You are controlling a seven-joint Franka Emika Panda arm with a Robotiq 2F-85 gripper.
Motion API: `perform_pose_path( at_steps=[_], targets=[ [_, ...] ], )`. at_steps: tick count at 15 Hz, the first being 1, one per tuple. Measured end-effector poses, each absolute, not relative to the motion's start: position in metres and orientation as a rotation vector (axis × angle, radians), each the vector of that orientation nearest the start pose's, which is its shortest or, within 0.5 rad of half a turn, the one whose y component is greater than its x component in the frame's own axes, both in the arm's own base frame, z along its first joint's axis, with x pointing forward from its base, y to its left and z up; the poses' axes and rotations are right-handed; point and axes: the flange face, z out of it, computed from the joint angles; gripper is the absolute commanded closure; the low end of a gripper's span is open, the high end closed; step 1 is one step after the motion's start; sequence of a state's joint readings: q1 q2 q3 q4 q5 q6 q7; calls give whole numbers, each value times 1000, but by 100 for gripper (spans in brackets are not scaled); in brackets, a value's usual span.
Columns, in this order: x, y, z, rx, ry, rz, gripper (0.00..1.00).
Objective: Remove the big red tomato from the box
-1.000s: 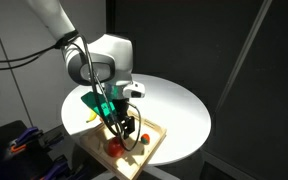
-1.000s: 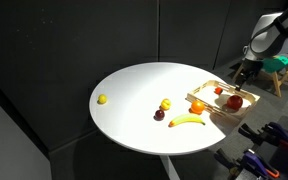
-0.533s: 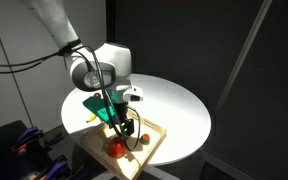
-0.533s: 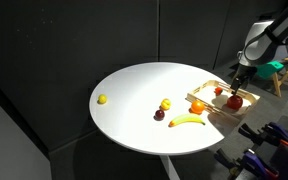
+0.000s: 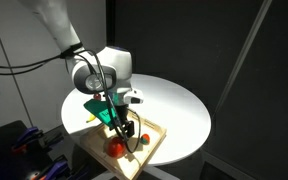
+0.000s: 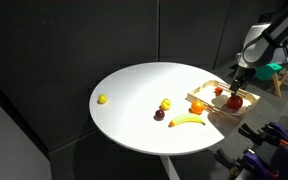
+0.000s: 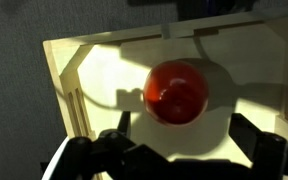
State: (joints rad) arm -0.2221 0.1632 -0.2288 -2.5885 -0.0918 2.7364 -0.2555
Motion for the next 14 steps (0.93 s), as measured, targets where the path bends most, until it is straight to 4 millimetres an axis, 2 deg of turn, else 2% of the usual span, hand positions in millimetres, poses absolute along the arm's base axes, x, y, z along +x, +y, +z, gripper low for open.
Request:
perform_pose_path(
  at_steps=[7, 14],
  targets=[
    [397, -192, 201, -3200, 172, 60, 0],
    [395, -190, 190, -3196, 167, 92, 0]
  ],
)
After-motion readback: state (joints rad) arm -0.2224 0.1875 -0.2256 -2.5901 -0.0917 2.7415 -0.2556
